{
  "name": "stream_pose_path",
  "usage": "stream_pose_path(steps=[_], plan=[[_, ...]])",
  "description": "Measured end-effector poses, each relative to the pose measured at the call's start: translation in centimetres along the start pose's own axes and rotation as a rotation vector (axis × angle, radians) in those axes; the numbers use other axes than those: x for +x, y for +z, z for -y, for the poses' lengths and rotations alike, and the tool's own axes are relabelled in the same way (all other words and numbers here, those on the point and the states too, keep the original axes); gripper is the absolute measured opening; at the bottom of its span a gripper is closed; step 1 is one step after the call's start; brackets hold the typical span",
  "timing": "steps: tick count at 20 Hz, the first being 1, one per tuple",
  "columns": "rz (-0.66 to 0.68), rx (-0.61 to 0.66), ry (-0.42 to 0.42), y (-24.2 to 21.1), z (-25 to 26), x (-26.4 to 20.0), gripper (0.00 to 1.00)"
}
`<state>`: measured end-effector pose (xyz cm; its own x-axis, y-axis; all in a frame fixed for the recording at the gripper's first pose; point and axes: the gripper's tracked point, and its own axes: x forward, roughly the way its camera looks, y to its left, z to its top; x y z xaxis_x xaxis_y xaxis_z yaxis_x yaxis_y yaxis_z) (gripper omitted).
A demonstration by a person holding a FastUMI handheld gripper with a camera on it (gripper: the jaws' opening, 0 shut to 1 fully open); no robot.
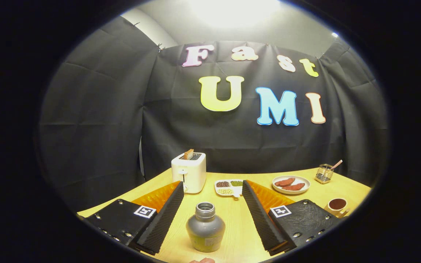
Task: Take the bottle from table, then pour the juice into the cup, finally place the bottle on the coaster
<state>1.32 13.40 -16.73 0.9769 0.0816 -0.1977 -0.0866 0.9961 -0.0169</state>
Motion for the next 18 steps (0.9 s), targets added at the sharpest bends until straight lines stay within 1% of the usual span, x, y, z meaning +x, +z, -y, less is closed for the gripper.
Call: stream_pose_path(steps=[2,4,6,10,18], plan=[[-0.009,0.001,0.000,-1.1,-0.3,0.3,0.98],[-0.023,0.047,0.000,-2.9,-0.4,0.5,0.98],[-0.047,0.057,-0.013,-4.4,-0.3,0.3,0.98],[-0.106,0.035,-0.004,-7.4,-0.5,0.4,0.98],[-0.179,0.037,0.010,-11.3,-1.2,1.4,0.98]])
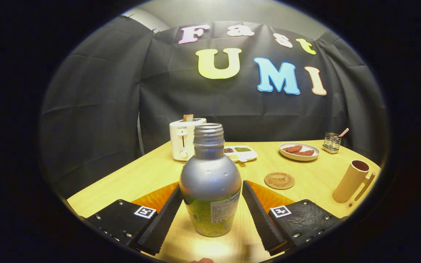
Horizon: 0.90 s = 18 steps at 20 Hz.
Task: Take the bottle from table, then pour the juice into the cup, finally place the bottle on the coaster
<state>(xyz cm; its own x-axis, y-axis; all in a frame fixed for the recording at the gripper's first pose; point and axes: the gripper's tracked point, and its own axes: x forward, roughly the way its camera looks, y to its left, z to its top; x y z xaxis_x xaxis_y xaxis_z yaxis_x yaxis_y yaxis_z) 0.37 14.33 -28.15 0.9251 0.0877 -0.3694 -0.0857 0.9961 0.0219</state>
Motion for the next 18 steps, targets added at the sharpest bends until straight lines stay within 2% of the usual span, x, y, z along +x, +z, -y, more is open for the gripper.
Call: stream_pose_path(steps=[8,10,18], plan=[[-0.044,0.005,-0.007,-1.8,0.1,0.7,0.98],[-0.044,0.001,-0.010,-1.8,0.1,0.8,0.81],[-0.111,0.060,-0.001,-0.5,0.2,0.6,0.73]])
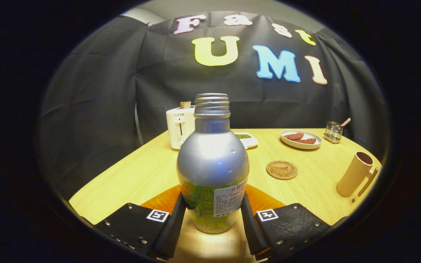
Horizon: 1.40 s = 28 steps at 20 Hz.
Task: Take the bottle from table, then pour the juice into the cup, finally place the bottle on the coaster
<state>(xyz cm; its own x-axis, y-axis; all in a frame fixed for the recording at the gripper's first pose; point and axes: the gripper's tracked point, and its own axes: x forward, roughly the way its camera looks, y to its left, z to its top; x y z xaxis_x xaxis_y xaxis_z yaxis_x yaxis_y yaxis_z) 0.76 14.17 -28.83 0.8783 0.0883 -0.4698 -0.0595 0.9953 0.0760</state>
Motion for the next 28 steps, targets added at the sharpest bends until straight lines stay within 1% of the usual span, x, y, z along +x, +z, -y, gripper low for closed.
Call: stream_pose_path(steps=[3,4,5,9,15,18,22,28], plan=[[0.003,0.024,0.025,2.5,-0.2,-0.6,0.73],[0.003,0.031,0.049,3.1,-0.3,-0.5,0.73],[0.014,0.042,0.061,4.0,-0.4,-0.6,0.70],[0.034,0.117,0.020,6.5,2.1,-1.9,0.70],[0.072,0.293,-0.022,8.7,6.2,-3.3,0.70],[0.082,0.360,-0.044,9.1,8.0,-3.7,0.70],[0.109,0.472,-0.047,10.0,10.2,-4.0,0.70],[0.111,0.568,-0.083,9.3,13.7,-4.7,0.70]])
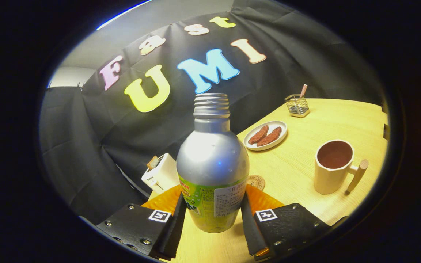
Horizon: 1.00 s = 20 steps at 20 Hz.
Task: Take the bottle from table, then pour the juice into the cup, finally place the bottle on the coaster
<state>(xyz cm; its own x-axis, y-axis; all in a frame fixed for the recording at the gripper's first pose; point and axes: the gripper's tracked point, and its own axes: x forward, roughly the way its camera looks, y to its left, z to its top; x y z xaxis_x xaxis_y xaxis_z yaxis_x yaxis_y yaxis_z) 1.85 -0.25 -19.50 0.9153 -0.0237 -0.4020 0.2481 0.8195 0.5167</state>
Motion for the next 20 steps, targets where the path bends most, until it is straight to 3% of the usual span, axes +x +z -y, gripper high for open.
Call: stream_pose_path(steps=[20], plan=[[-0.078,0.391,-0.027,-1.2,6.2,0.2,0.70]])
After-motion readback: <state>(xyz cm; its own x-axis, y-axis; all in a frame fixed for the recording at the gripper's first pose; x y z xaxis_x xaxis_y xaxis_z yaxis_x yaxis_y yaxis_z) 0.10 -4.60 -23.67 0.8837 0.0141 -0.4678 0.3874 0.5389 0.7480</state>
